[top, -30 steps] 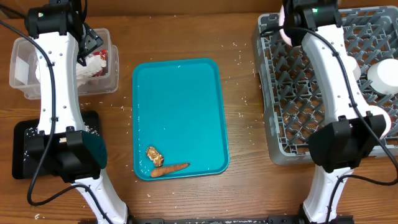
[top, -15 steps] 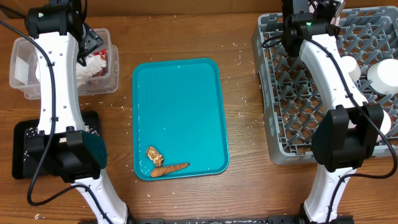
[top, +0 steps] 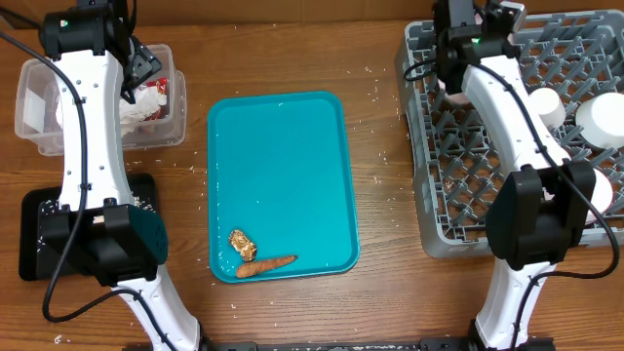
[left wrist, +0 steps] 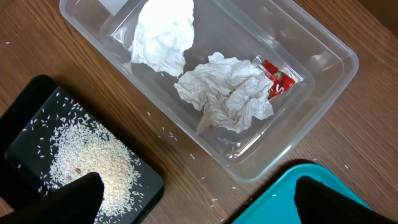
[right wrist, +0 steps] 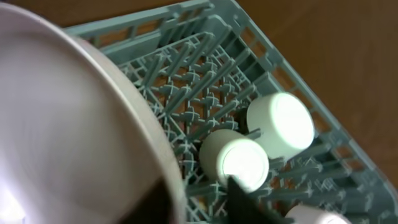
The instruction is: Sort waste into correct bins and load items into the dishwasher
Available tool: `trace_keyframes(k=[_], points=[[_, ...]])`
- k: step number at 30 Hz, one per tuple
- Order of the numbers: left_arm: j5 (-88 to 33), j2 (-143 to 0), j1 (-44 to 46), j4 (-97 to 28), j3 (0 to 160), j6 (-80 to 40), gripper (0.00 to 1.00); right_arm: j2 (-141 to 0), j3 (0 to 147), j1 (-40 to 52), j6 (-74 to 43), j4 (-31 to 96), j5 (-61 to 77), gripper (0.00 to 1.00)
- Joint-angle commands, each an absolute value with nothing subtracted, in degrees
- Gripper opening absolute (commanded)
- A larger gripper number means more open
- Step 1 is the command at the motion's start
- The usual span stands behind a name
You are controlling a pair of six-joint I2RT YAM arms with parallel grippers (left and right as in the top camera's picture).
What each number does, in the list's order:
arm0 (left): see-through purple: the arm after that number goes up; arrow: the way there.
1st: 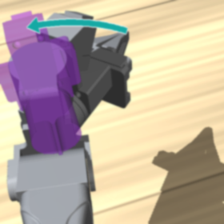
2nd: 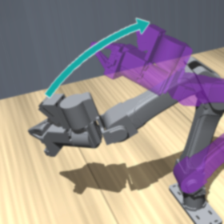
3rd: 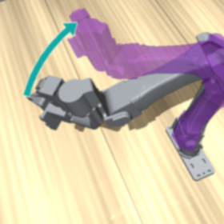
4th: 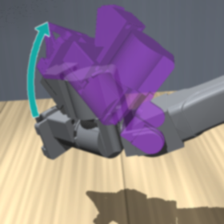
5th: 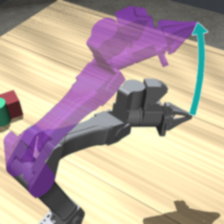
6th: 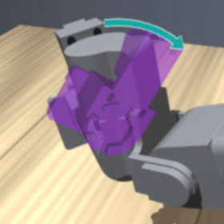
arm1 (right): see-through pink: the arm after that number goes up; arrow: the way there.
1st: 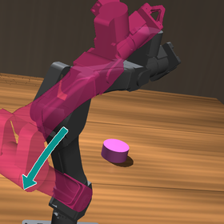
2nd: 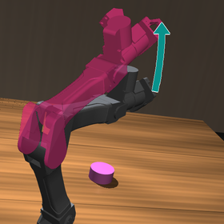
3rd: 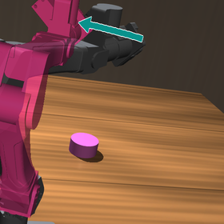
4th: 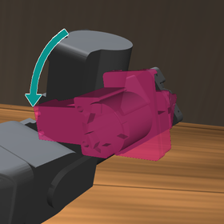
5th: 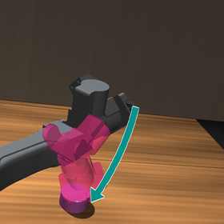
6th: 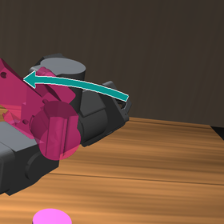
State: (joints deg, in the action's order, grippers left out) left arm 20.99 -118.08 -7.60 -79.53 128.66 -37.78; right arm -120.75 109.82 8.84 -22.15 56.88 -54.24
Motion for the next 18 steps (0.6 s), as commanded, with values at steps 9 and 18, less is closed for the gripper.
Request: trace_keyframes(k=[9,18], points=[[20.69,-116.9,-7.49,-79.48,129.14,-38.37,1.0,-108.01,112.33,14.24,-22.74,60.58,-23.55,1.0],[20.69,-116.9,-7.49,-79.48,129.14,-38.37,1.0,-101.16,111.98,15.46,-21.85,63.75,29.06,1.0]])
